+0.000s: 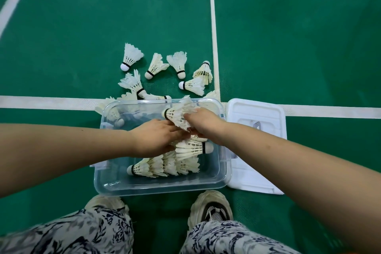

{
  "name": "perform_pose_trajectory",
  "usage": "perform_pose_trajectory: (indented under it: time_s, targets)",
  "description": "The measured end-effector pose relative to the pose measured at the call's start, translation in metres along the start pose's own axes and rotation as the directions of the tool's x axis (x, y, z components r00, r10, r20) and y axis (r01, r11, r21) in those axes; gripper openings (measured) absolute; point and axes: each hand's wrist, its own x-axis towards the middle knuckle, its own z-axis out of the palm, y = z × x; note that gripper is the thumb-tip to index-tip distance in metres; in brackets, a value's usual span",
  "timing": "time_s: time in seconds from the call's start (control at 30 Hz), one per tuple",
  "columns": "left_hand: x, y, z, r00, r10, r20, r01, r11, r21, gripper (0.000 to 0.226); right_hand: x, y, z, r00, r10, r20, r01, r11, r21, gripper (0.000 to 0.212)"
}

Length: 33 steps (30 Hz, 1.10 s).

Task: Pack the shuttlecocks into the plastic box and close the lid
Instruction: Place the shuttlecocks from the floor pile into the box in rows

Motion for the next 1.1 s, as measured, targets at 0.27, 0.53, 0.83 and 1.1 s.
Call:
perform_pose_trajectory:
  time_s: [0.27, 0.53, 0.83, 1.1]
  targets:
    - [-0.007, 0.000, -0.005, 0.989, 0.106, -0.100, -0.102, 0.994, 0.045, 0.062, -0.001, -0.002, 0.005, 0.985, 0.161, 0.061, -0.171, 0.960, 0.221, 0.018]
    - [-0.011, -0.003, 0.004, 0.978, 0.148, -0.150, -0.144, 0.989, 0.037, 0.045, 0.002, 0.000, 0.007, 0.996, 0.083, -0.013, -0.083, 0.996, 0.020, 0.027]
    - [-0.037, -0.014, 0.011, 0.985, 0.129, -0.118, -0.127, 0.992, 0.022, 0.048, -0.001, 0.002, 0.002, 0.994, 0.023, -0.111, -0.046, 0.977, -0.210, 0.028]
    - [-0.027, -0.006, 0.020, 0.991, 0.073, -0.115, -0.075, 0.997, -0.012, 0.051, 0.002, 0.007, 0.011, 0.993, 0.022, -0.118, -0.049, 0.971, -0.236, 0.021]
